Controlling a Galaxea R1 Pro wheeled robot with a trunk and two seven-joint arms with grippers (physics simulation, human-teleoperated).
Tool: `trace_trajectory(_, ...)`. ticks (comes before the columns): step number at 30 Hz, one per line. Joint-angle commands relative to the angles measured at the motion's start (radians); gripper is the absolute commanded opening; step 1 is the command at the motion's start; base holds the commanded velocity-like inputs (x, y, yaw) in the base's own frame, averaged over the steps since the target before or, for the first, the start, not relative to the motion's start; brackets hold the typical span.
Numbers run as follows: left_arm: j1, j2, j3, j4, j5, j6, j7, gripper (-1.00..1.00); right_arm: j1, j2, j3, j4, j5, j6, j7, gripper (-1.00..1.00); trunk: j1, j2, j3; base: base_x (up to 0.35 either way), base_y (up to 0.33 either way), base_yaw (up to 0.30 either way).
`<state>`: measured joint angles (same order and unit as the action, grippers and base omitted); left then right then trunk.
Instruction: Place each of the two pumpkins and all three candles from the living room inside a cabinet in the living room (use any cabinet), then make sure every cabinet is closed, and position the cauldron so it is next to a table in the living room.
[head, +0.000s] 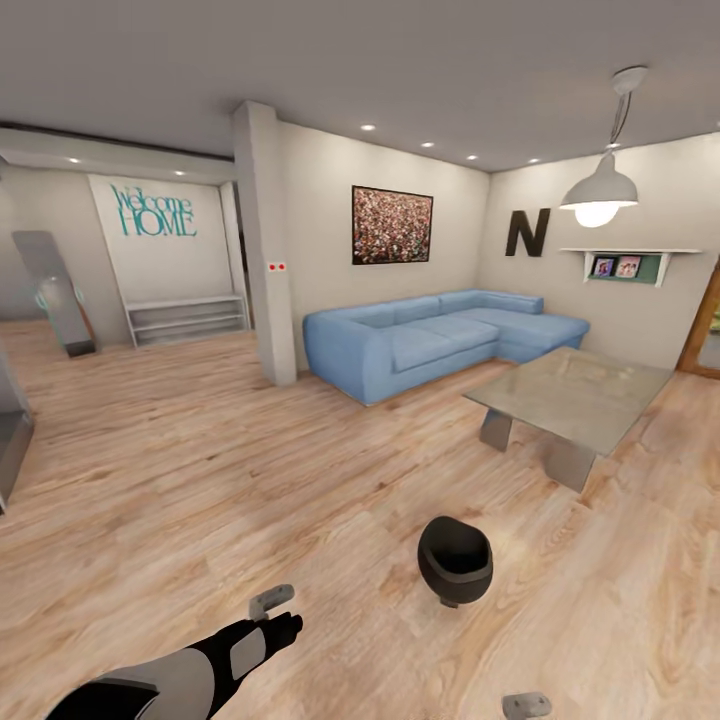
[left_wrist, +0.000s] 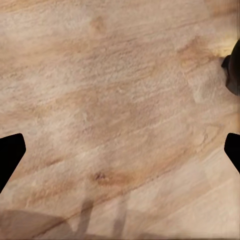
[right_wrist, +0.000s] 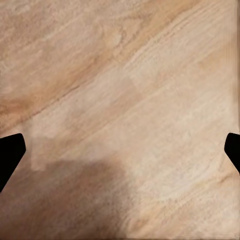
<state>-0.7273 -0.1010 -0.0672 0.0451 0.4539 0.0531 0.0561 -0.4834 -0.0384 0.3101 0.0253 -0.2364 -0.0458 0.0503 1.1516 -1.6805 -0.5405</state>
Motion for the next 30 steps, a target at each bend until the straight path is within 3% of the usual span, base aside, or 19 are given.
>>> trace_trajectory(1, -0.001, 0.0, -0.008, 0.001, 0.008, 0.002, 0.002, 1.0, -0.001, 0.0, 0.007, 0.002, -0.011, -0.005, 0.005, 1.0, 0.0, -0.001, -0.001, 0.0, 0.254, -0.261)
trace_trajectory(18, -0.001, 0.0, -0.008, 0.001, 0.008, 0.002, 0.002, 1.0, -0.001, 0.0, 0.006, 0.002, -0.012, -0.006, 0.005, 1.0, 0.0, -0.001, -0.001, 0.011, 0.302, -0.261)
trace_trajectory(30, -0.001, 0.0, -0.008, 0.002, 0.008, 0.002, 0.002, 1.0, -0.001, 0.0, 0.006, 0.002, -0.013, -0.006, 0.005, 1.0, 0.0, -0.001, -0.001, 0.304, 0.153, -0.203)
